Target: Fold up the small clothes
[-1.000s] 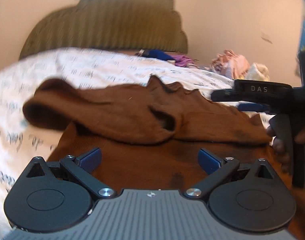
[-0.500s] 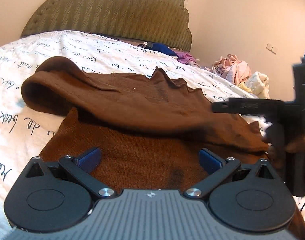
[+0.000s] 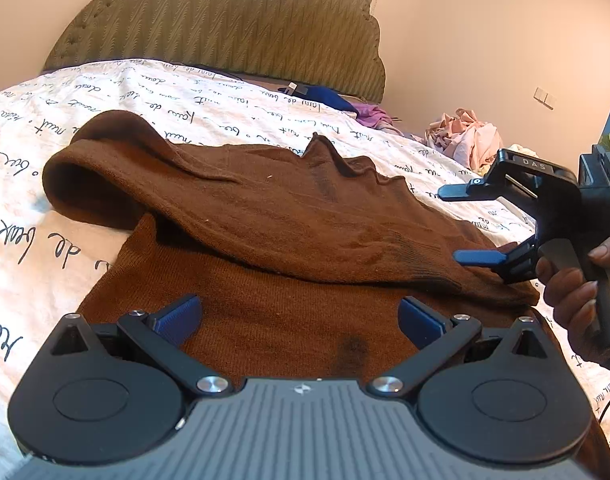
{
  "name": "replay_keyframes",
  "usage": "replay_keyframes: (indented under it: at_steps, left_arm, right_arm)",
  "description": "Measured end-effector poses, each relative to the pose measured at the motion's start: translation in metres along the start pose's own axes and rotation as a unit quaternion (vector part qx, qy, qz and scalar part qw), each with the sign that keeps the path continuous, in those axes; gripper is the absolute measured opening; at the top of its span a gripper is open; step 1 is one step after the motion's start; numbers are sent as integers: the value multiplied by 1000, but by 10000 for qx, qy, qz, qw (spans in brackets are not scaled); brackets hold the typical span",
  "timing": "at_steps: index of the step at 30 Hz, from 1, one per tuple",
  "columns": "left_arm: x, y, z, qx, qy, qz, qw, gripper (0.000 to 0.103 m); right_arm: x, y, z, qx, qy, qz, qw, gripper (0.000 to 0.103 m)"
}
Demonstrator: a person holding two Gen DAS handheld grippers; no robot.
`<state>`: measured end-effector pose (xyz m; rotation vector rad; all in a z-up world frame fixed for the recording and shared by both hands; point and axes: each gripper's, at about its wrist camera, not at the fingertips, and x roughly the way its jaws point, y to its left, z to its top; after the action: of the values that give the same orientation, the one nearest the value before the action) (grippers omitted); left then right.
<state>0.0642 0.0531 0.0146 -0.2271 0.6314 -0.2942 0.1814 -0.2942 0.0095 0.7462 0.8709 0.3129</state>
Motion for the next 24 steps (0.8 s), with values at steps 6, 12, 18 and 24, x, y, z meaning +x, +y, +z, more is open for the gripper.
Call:
replay_keyframes:
  at_steps: [6,12,18,24]
  left_arm:
    - [0,0,0,0,3,-1,10000,103]
    - [1,1,-1,10,11,20,10000,103]
    - [1,1,-1,10,13,22,10000,103]
    - [2,1,-1,1,16,21,10000,103]
  right_arm:
    - [19,6,-12,-58,542,194,9983,65]
    - [26,15,-19,-390,650,38,9971,5]
    - [0,31,-3,-904,226,180,9955,4]
    - [-54,-3,42,-790,-323,-313,9959,4]
